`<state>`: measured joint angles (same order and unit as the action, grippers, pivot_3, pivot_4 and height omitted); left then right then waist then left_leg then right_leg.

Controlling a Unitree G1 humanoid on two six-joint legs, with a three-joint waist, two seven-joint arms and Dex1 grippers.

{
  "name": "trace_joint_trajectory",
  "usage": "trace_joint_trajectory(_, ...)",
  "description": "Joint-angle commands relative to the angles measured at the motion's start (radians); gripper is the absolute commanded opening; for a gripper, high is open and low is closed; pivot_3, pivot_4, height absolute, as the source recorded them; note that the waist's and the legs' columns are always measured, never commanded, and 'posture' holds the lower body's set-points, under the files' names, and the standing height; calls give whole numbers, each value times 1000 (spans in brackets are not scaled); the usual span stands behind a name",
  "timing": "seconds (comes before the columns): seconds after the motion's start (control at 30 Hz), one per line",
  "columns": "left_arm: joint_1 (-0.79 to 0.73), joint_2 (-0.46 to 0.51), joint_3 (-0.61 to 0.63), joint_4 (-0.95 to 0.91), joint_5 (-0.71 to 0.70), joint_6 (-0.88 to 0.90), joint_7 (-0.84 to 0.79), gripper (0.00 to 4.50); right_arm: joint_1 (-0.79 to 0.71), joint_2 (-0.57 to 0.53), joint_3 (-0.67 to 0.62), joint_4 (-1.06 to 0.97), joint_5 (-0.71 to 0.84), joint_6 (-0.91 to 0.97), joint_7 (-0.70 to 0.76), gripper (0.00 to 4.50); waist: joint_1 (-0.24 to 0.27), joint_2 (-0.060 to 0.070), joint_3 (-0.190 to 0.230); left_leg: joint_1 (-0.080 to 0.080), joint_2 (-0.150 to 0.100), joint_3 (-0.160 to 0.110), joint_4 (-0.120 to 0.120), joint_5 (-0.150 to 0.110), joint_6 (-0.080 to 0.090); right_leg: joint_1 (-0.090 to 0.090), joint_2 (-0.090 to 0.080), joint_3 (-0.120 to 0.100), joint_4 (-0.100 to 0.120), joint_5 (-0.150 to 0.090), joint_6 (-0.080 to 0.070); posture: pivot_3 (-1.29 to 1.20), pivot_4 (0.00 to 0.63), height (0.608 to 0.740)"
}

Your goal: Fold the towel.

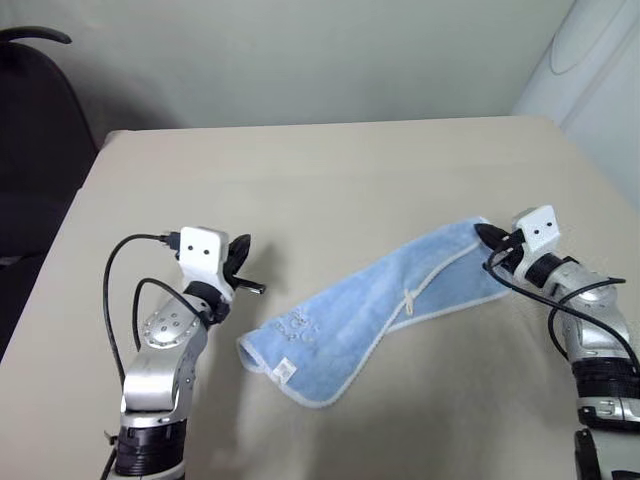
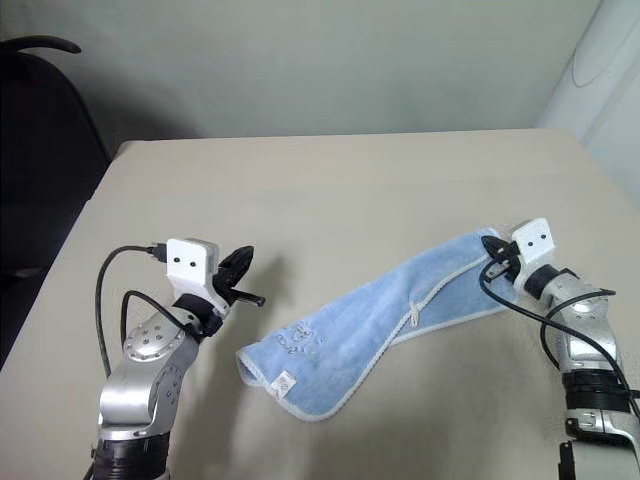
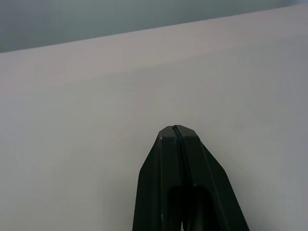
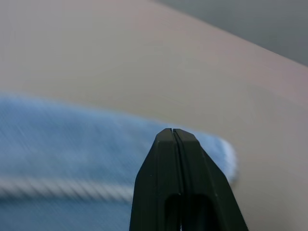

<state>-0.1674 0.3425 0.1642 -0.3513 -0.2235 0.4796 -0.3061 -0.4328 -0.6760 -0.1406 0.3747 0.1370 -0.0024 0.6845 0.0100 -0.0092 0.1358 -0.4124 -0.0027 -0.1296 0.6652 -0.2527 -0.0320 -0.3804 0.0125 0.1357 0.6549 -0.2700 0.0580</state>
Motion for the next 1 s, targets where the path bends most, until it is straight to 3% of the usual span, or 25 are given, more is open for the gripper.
trace_joint_trajectory(0.03, -33, 4, -8, -12, -9, -22, -10, 0, -76, -76, 24, 115, -92, -146, 2, 1277, 0, 0, 0, 0, 0, 0, 0, 0, 0, 0, 0, 0, 1, 0, 0, 0, 150, 740)
trace_joint_trajectory(0.2, -36, -3, -20, 10, -6, -38, -14, 0, -167, -152, 148, 306, -284, -420, -33, 2805, -4, 0, 0, 0, 1, 1, -1, 0, 0, -1, 0, 0, 1, 0, 0, 0, 150, 740)
trace_joint_trajectory(0.47, -43, -11, -34, 29, -3, -60, -12, 0, -314, -205, 349, 583, -594, -702, -254, 2805, -3, 0, 0, 0, 1, 1, -1, -1, 1, -1, -1, 0, 2, 0, 0, 0, 150, 740)
trace_joint_trajectory(1.0, -16, -9, -37, 4, -1, -58, 9, 0, -481, -180, 544, 792, -849, -781, -571, 2805, -6, 0, 0, 0, 2, 1, -1, -2, 3, -1, -2, 0, 2, 0, -1, 0, 150, 740)
